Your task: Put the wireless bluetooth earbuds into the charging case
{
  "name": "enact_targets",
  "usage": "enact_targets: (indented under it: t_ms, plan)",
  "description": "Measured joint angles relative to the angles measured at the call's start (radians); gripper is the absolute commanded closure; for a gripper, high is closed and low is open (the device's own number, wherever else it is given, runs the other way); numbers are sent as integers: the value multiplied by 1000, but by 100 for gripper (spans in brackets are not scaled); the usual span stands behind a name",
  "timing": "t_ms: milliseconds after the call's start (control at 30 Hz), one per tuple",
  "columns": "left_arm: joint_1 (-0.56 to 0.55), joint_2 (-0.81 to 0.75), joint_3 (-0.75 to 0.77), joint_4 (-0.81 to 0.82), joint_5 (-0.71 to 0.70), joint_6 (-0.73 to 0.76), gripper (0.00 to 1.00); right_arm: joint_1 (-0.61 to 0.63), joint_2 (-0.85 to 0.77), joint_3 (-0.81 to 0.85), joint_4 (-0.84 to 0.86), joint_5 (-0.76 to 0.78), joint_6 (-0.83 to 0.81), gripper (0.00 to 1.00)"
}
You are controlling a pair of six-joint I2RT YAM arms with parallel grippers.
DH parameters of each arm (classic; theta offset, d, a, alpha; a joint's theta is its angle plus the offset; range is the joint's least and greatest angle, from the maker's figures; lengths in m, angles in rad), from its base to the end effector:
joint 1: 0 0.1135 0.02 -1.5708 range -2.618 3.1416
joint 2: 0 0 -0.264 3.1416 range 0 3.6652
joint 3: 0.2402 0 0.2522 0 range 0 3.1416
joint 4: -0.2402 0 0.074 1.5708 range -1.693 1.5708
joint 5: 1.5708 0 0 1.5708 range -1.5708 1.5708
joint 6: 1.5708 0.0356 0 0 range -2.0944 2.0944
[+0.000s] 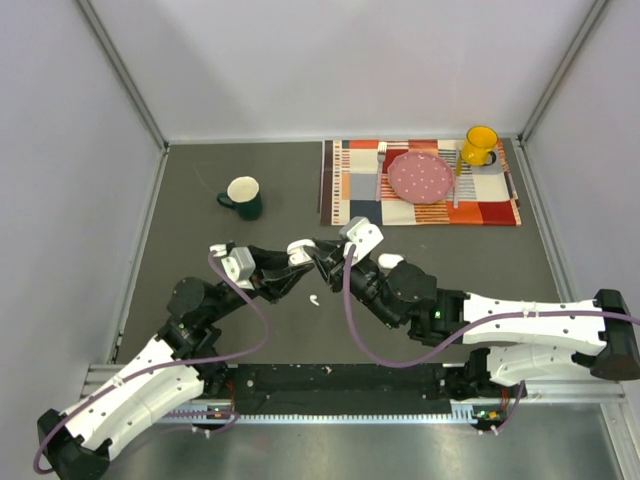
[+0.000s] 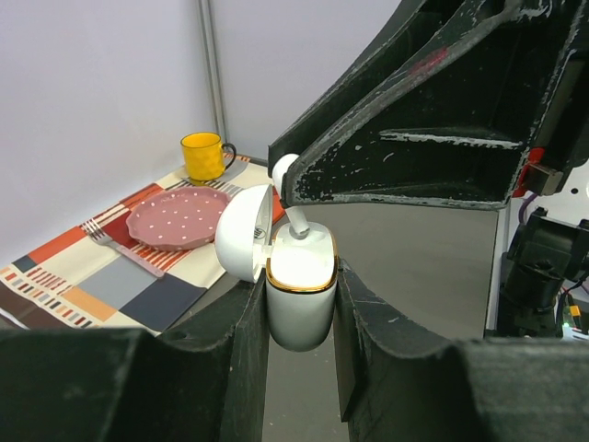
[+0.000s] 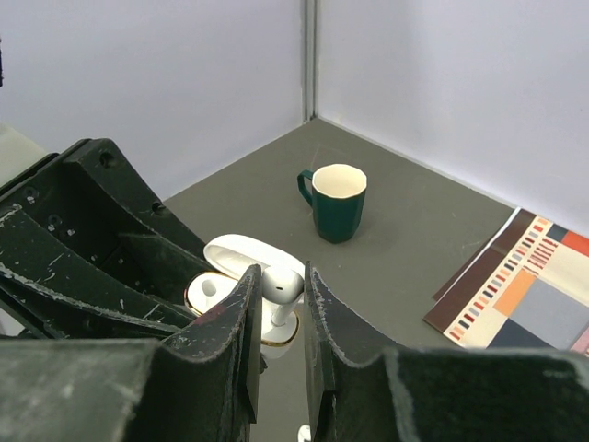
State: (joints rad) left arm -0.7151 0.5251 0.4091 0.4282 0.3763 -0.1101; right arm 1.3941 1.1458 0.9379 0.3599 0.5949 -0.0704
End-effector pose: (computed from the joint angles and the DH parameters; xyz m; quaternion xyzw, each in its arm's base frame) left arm 0.1000 -0.1041 0.3100 0.3166 0.5069 -0.4193 0.6834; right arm 0.0663 0.2579 0.3778 -0.2510 0.6118 0.2952 0.6896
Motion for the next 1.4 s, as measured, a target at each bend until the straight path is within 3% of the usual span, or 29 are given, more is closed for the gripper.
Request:
enact_targets:
  t_ms: [1100,1233,1400]
  plan:
    - [-5,-25,-8,-3,-53,-26,100,11,34,41,-93,-5,-19,100]
    - [-5,-26,-8,0,-58,-19,100,11,50,77,-130,1,-13,90]
    - [-5,-26,-8,3,-60,-13,100,11,54,93,-158,6,8,87]
